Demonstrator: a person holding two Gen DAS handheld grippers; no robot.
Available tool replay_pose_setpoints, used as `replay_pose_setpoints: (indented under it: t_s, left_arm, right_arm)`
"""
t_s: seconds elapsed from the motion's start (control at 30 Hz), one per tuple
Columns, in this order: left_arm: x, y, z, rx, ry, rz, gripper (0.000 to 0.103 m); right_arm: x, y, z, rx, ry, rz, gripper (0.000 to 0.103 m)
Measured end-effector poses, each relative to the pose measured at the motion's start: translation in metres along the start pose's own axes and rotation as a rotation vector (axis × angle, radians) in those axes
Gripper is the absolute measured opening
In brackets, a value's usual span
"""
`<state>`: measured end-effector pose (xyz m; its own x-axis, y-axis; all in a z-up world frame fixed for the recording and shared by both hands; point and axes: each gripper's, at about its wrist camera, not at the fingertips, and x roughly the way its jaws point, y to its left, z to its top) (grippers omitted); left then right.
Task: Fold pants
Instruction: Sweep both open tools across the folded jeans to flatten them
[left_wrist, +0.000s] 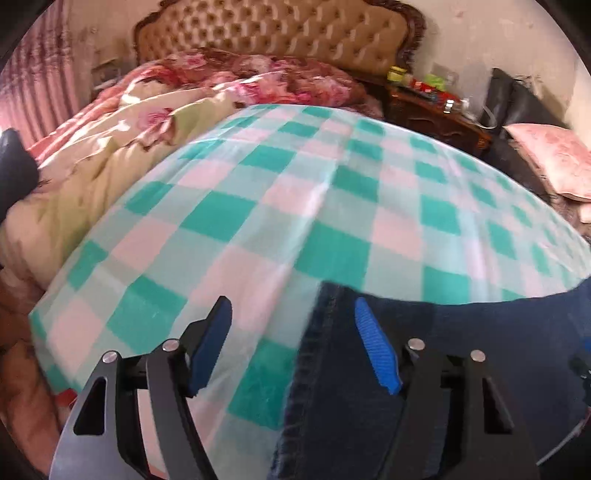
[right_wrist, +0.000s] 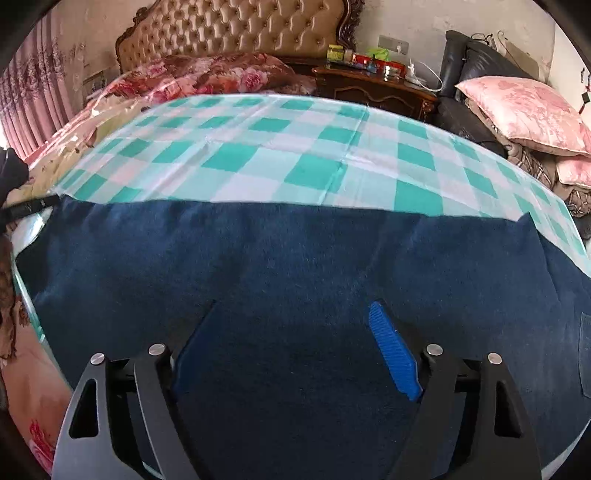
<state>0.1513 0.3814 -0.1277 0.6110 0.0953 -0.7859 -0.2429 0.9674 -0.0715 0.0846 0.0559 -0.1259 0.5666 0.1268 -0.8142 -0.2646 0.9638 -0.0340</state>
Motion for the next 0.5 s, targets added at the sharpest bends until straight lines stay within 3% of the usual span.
replay_pose_setpoints:
  t_s: [0.03, 0.1, 0.13, 0.17, 0.23, 0.3, 0.4, 0.5]
  left_arm:
    - [0.005, -0.003, 0.001, 0.018, 0.021, -0.004, 0.068]
    - [0.019, -0.006, -0.001, 0.057, 0.064, 0.081, 0.070]
    - [0.026, -0.002, 0.001, 0.050, 0.076, 0.084, 0.072]
    - [0.025, 0.004, 0.002, 0.015, 0.073, 0.061, 0.071]
    - [0.016, 0.004, 0.003, -0.016, 0.042, 0.091, 0.071]
    - [0.008, -0.004, 0.003, 0.017, 0.005, 0.113, 0.071]
    - [0.003, -0.017, -0.001, 0.068, -0.002, 0.059, 0.071]
    - [0.016, -0.014, -0.007, 0.093, 0.049, 0.177, 0.072]
  right_arm:
    - [0.009, -0.004, -0.001, 0.003, 0.029, -0.023, 0.071]
    - [0.014, -0.009, -0.002, 0.018, 0.034, -0.010, 0.071]
    - [0.014, -0.008, -0.001, 0.005, 0.040, -0.012, 0.071]
    - [0.013, -0.007, 0.000, 0.002, 0.041, -0.014, 0.071]
    - [0.008, -0.013, 0.002, 0.031, 0.023, 0.013, 0.071]
    - [0.007, -0.022, 0.007, 0.052, 0.009, 0.009, 0.071]
    - [0.012, -0.044, 0.021, 0.090, 0.002, -0.011, 0.066]
    - [0.022, -0.069, 0.037, 0.120, -0.003, -0.049, 0.058]
